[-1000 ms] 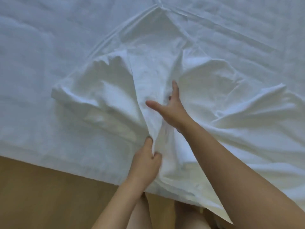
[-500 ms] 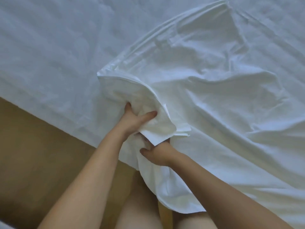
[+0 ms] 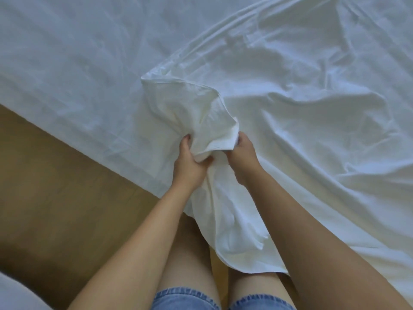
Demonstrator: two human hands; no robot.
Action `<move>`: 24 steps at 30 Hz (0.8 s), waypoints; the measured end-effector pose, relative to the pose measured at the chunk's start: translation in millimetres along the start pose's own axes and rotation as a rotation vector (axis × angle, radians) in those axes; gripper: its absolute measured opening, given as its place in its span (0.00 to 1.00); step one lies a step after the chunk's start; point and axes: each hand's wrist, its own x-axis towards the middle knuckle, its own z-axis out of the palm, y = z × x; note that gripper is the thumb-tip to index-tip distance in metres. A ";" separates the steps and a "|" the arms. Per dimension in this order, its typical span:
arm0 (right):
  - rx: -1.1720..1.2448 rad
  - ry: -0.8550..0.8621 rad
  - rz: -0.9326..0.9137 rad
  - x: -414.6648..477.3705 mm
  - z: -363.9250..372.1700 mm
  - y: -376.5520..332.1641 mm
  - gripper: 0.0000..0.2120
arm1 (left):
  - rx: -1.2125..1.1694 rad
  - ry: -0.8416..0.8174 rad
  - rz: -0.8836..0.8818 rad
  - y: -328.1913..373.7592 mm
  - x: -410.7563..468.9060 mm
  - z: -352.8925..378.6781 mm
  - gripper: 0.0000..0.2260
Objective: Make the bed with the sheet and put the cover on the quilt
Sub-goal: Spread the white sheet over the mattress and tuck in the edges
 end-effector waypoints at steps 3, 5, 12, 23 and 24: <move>0.028 -0.073 -0.134 -6.0 26.1 -31.3 0.19 | -0.183 0.049 0.006 24.0 -1.7 -30.6 0.17; 0.009 -0.167 -0.270 -15.1 46.0 -52.4 0.16 | -0.298 0.164 0.012 30.5 -17.8 -55.4 0.08; -0.512 -0.604 -0.164 -46.6 122.2 9.0 0.27 | -0.578 0.436 -0.521 -53.8 -66.8 -91.4 0.08; -0.437 -0.262 -0.161 15.2 69.0 -39.3 0.21 | 0.617 0.343 0.088 22.6 69.3 -115.2 0.30; -0.411 -0.233 -0.156 20.9 65.2 -47.3 0.21 | 0.652 0.259 0.120 32.5 79.8 -109.8 0.29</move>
